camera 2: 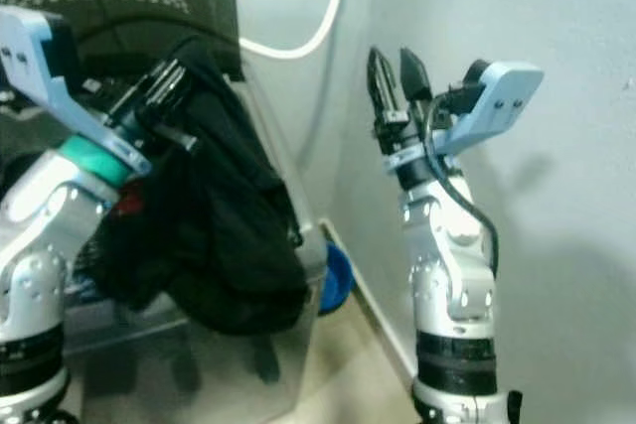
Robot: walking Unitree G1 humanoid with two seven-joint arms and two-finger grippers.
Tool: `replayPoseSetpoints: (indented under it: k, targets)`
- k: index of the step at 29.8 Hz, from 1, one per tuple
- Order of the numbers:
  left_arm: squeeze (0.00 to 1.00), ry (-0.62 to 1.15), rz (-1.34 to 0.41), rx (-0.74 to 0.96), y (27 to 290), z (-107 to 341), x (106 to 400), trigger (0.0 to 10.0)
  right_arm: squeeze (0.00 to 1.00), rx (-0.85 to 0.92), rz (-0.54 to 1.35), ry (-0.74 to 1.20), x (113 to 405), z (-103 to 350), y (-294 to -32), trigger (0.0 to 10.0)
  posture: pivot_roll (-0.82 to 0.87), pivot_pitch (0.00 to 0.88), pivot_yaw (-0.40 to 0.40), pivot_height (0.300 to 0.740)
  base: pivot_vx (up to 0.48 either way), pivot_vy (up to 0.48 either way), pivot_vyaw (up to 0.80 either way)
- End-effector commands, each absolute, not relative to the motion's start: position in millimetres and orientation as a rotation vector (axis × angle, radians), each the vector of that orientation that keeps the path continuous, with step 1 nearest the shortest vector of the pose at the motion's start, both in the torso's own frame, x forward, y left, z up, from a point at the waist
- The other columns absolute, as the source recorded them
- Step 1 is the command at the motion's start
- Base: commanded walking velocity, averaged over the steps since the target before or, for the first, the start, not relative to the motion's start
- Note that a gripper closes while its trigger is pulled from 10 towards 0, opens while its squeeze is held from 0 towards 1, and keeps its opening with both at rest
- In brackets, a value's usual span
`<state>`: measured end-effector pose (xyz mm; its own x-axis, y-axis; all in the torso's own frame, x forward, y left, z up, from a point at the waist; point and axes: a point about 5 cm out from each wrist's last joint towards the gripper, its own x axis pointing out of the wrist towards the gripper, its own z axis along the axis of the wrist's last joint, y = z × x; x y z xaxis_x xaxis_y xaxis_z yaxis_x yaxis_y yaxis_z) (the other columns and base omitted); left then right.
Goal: Clothes washing
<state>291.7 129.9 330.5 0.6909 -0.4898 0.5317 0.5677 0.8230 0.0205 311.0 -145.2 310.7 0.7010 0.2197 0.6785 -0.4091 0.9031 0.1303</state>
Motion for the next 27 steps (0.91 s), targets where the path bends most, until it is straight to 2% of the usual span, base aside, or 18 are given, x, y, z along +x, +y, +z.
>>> replayPoseSetpoints:
  k: [1,12,21,23,27]
  targets:
    - [0.00,-0.563,-0.572,-0.144,131.5,331.7,292.7,10.0,0.00,0.271,0.355,-0.710,310.8,309.0,-145.5,10.0,-0.02,0.057,0.029,0.740,0.000,0.000,0.00]
    - [0.00,-0.563,-0.473,-0.146,137.9,331.3,301.4,10.0,0.00,0.262,0.433,-0.696,308.6,306.2,-134.2,10.0,-0.03,0.059,0.030,0.740,0.000,0.000,0.00]
    - [0.00,-0.651,-0.233,0.099,152.5,343.1,327.6,10.0,0.00,0.206,0.539,-0.705,311.0,309.3,-113.4,10.0,-0.02,0.068,0.022,0.740,0.000,0.000,0.00]
    - [0.00,-0.690,-0.164,0.188,155.6,353.6,338.4,10.0,0.00,0.192,0.549,-0.734,313.9,316.4,-108.6,10.0,-0.02,0.075,0.021,0.740,0.000,0.000,0.00]
    - [0.00,-0.735,-0.075,0.265,162.4,369.8,352.7,10.0,0.00,0.186,0.548,-0.776,316.4,327.7,-104.1,10.0,-0.02,0.092,0.020,0.740,0.000,0.000,0.00]
